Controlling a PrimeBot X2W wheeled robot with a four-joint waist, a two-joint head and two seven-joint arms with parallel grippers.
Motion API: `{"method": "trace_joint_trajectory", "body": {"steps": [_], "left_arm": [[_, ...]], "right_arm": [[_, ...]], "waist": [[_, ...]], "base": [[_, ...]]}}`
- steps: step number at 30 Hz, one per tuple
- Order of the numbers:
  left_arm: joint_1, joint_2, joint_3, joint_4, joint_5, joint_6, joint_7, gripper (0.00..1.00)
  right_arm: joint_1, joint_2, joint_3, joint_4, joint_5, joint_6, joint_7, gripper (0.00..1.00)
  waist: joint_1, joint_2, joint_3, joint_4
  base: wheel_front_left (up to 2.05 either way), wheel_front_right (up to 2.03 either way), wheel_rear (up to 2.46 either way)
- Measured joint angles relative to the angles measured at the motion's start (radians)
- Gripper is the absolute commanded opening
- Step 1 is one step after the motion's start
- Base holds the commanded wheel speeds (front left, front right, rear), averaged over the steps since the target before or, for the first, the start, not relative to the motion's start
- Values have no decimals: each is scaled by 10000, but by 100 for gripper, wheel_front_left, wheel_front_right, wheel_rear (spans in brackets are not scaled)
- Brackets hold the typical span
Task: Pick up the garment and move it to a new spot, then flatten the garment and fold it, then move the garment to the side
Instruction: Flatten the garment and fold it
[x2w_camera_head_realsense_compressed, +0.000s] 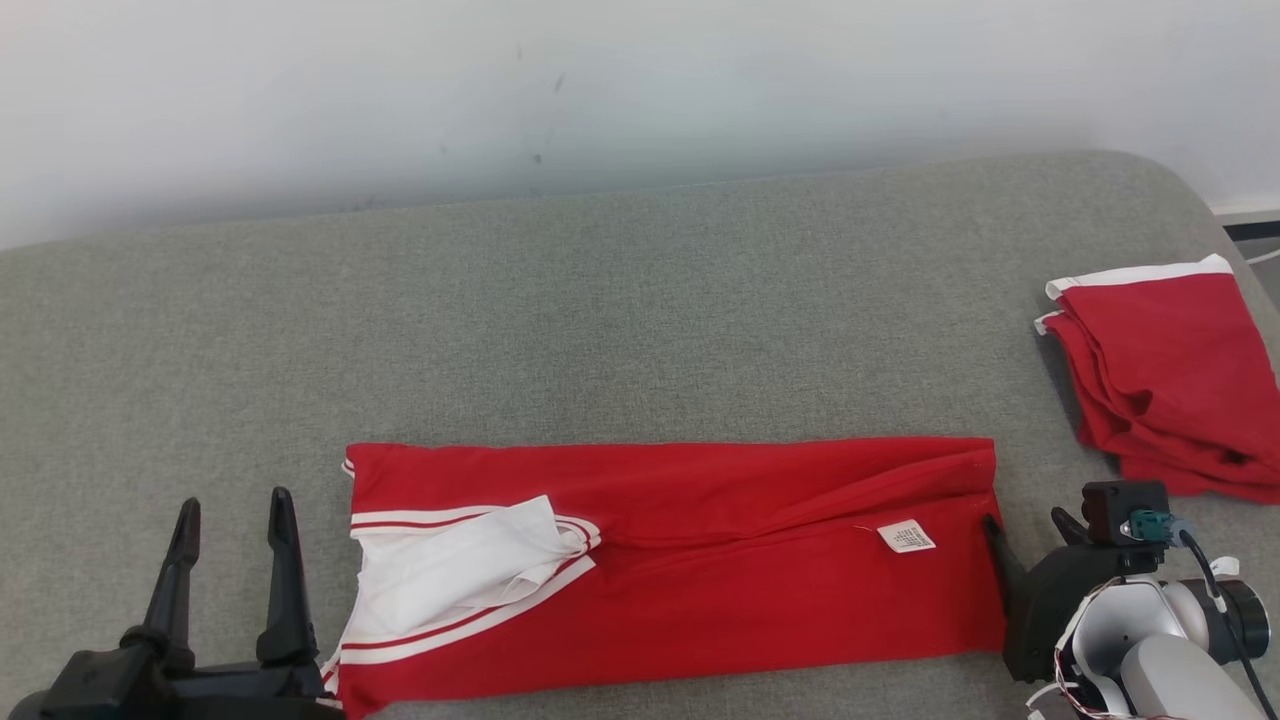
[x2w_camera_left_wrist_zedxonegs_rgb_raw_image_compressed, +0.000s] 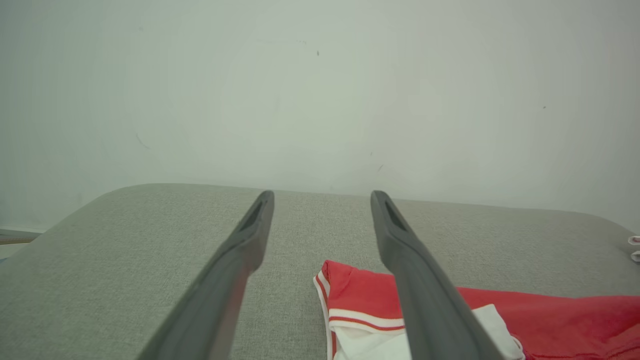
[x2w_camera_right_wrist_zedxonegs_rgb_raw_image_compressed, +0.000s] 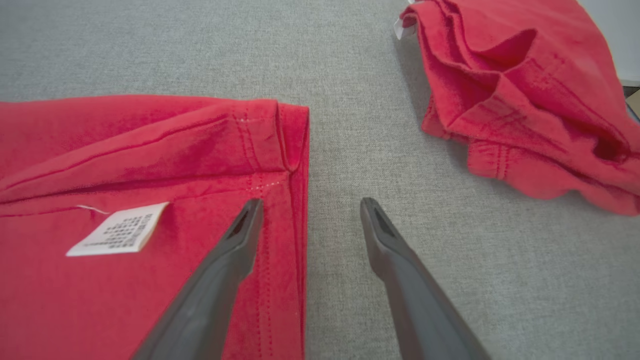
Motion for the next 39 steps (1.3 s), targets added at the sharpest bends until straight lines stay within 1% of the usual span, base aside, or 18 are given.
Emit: {"method": "trace_joint_trajectory", "body": {"steps": [4, 10, 21, 30, 31, 32, 33, 35, 36, 39], "left_arm": [[1, -2, -40, 0, 0, -23, 4, 100], [4, 0, -48, 2, -2, -25, 35, 100], [4, -4, -111, -4, -2, -36, 104, 100], [1, -8, -138, -6, -4, -36, 142, 100], [1, -8, -138, -6, -4, -36, 148, 100], [1, -8, -136, -4, -6, -36, 148, 100], [1, -8, -136, -4, -6, -36, 148, 100], [1, -8, -136, -4, -6, -36, 150, 100], [1, -8, -134, -4, -6, -36, 150, 100], [1, -12, -136, 0, -21, -36, 150, 100]], "right_arm": [[-119, 59, 10, 282, 42, 15, 94, 100], [-133, 299, 94, 639, 201, 148, 318, 100], [-565, 188, 13, 961, 276, 144, 541, 100], [-780, 259, -73, 1285, 617, 186, 909, 100], [-799, 261, -79, 1296, 621, 186, 965, 91], [-825, 263, -84, 1315, 635, 190, 974, 47], [-851, 274, -86, 1331, 665, 222, 1011, 38], [-911, 305, -73, 1348, 700, 263, 1070, 7], [-929, 322, -69, 1350, 704, 267, 1099, 0], [-933, 305, -88, 1335, 711, 347, 1137, 0]], "waist": [[0, 0, -8, 45], [0, 0, 0, 126], [0, 1, 84, 242], [0, 0, 140, 314], [-1, 0, 143, 325], [0, 0, 146, 334], [-1, 0, 148, 343], [-2, 0, 152, 358], [-2, 0, 154, 363], [-2, 0, 164, 364]], "base": [[0, 0, 0], [0, 0, 0], [0, 0, 0], [0, 0, 0], [0, 0, 0], [0, 0, 0], [0, 0, 0], [0, 0, 0], [0, 0, 0], [0, 0, 0]]}}
